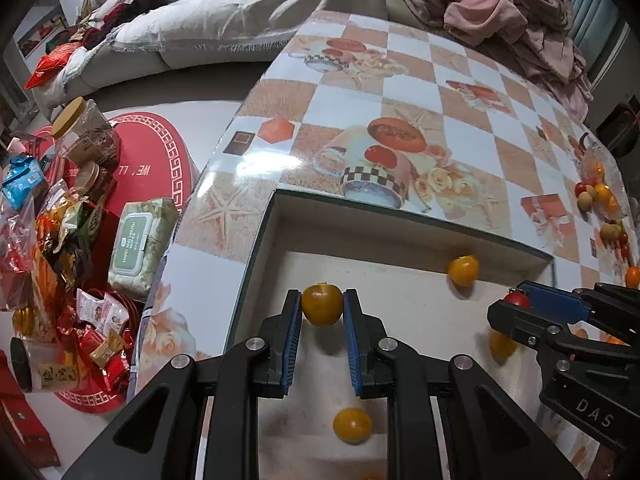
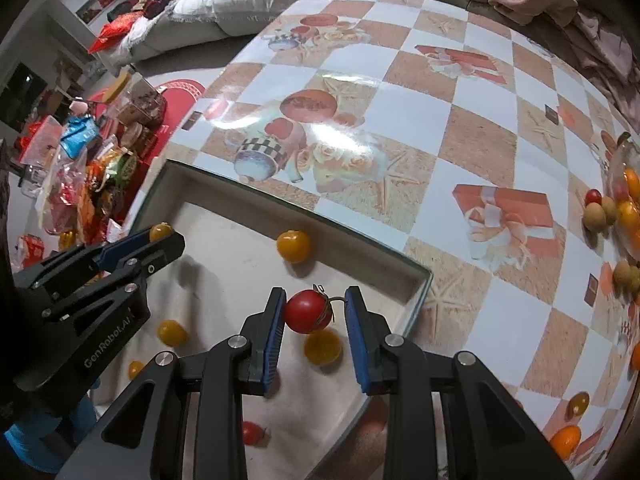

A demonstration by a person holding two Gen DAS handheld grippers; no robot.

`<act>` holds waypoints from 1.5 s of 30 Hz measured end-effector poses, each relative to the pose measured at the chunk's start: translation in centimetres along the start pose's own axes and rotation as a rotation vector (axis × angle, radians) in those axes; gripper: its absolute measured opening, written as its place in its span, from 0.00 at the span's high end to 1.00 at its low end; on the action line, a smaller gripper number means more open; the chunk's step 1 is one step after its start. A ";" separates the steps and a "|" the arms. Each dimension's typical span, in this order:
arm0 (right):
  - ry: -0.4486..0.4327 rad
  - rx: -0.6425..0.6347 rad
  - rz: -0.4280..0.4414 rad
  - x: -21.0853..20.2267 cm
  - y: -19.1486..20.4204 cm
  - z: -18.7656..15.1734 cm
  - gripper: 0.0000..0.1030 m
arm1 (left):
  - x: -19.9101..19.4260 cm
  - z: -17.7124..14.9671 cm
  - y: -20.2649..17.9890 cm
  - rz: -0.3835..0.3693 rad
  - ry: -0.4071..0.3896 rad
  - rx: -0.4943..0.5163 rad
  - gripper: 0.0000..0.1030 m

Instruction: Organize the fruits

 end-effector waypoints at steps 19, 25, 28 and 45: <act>-0.013 -0.072 -0.062 1.5 0.3 0.0 0.67 | 1.2 -0.2 -0.4 0.006 0.006 0.058 0.76; -0.032 -0.062 -0.020 0.6 0.3 0.2 0.65 | 0.2 -0.2 -0.9 0.021 -0.035 0.080 0.41; -0.037 -0.055 -0.001 -0.2 0.3 0.1 0.61 | 0.1 -0.3 -0.9 0.007 -0.022 0.067 0.41; 0.015 0.005 -0.004 -5.2 -0.9 -5.8 0.20 | -5.6 -6.7 -4.0 0.003 0.080 0.063 0.41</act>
Point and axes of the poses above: each gripper's, at about its wrist camera, not at the fingertips, and x roughly the way its jaws point, y to its left, z to its top, the point moved 5 cm from there along x, roughly the way its jaws point, and after that the axes turned 15 degrees about x, right-handed, at the moved point
